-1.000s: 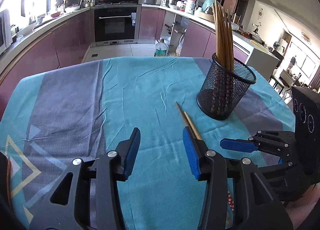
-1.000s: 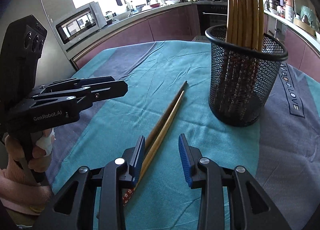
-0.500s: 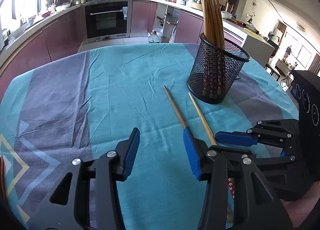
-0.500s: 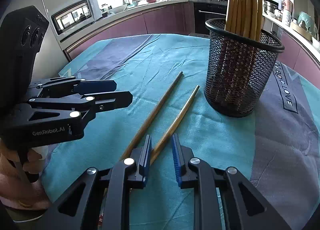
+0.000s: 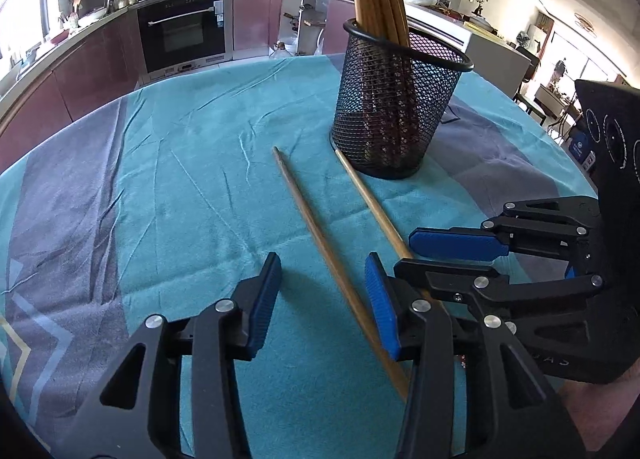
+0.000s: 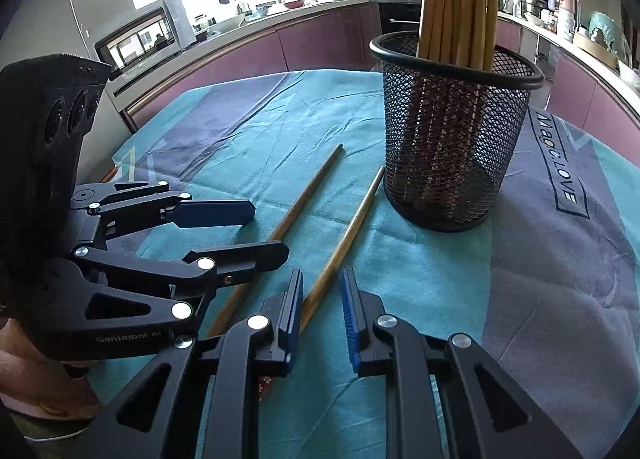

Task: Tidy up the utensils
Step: 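Withdraw both open tools and lower them over the last two chopsticks, then close the left tool on one chopstick while the right tool grasps the other chopstick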

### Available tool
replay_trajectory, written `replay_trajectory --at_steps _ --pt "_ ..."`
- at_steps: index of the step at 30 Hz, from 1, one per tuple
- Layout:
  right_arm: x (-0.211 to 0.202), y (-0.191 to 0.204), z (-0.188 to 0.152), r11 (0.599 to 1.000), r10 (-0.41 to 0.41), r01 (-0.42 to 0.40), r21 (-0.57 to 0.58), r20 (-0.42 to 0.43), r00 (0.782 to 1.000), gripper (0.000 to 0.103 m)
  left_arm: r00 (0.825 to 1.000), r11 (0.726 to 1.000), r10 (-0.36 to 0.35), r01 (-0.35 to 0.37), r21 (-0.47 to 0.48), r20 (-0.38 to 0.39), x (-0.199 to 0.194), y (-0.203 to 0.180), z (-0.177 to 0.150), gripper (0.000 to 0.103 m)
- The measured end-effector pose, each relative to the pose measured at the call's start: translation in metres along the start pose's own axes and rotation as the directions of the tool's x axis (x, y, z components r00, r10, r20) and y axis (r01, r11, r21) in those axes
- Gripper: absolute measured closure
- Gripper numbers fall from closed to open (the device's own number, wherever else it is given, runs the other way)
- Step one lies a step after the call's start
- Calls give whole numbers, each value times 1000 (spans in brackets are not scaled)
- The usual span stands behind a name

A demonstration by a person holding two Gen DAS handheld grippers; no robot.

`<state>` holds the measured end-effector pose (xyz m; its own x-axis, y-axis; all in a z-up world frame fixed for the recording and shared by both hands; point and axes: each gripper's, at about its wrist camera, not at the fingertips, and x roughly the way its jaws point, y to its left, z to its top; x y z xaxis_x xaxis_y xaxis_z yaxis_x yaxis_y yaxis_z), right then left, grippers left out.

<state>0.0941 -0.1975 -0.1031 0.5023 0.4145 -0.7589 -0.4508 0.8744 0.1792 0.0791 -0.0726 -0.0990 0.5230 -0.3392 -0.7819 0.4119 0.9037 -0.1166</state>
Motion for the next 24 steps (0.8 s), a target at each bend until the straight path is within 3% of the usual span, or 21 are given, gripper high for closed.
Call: replay_trajectory --at_steps 6,11,16,19,24 --pt "-2 -5 -1 1000 3 -3 5 3 1000 86 1000 1000 8 -8 -12 0 -3 1 -3 82" --pt "-2 -7 1 1000 4 -4 10 4 1000 86 1000 1000 7 -7 -26 6 -7 -3 -9 91" --pt "0 -8 5 1000 2 -2 15 7 1000 86 1000 999 22 -22 -33 5 -10 -4 -14 91" --pt "2 -10 8 1000 -1 1 22 8 1000 86 1000 999 26 -25 -46 3 -9 0 -11 75" --pt "7 -11 13 1000 -6 6 30 11 1000 86 999 998 33 -33 -53 0 -4 5 -2 75"
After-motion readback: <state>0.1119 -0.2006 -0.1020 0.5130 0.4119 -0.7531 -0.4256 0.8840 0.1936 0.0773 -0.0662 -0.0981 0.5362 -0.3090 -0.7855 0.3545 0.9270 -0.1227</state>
